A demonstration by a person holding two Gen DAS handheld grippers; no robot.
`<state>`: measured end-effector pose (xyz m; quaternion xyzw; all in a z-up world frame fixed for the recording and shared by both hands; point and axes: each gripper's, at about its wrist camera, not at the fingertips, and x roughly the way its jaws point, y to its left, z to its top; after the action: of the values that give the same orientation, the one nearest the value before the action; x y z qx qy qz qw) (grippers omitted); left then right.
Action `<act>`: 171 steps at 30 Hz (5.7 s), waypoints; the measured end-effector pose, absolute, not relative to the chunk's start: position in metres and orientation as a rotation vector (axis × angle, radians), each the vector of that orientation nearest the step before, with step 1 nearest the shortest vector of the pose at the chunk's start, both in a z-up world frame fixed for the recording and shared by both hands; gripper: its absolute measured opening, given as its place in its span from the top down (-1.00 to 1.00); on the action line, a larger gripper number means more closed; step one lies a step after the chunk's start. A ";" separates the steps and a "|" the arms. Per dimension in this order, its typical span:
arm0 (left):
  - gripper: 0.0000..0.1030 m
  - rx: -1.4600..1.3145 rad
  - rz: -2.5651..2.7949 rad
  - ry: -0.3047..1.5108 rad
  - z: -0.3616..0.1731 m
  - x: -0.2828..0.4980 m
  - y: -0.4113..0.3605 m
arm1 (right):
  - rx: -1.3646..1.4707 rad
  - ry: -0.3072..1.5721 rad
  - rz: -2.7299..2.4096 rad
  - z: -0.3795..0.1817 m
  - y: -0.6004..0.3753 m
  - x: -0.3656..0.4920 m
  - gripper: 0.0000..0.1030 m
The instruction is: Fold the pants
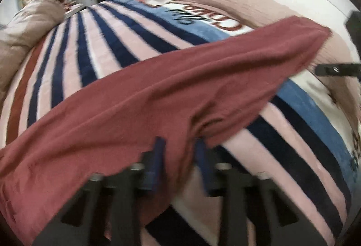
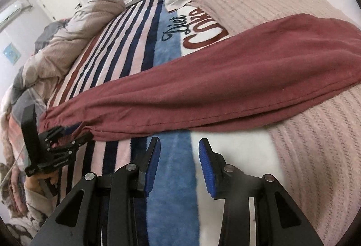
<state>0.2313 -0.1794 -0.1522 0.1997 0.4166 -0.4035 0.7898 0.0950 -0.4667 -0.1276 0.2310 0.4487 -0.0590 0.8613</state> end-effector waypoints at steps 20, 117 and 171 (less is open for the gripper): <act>0.91 0.308 -1.094 0.943 -0.128 0.236 -0.134 | 0.484 0.758 -0.527 -0.064 -0.589 0.017 0.12; -0.34 0.251 -0.628 0.795 -0.125 0.257 -0.157 | 0.420 0.810 -0.208 -0.159 -0.436 0.136 -0.05; -0.39 -0.075 -0.298 0.685 -0.050 0.195 -0.017 | 0.219 0.548 -0.045 -0.074 -0.358 0.089 -0.61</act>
<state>0.1954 -0.0166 -0.0500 -0.0367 0.3345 -0.1456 0.9304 0.0887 -0.3580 -0.0741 0.1081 0.2700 -0.0224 0.9565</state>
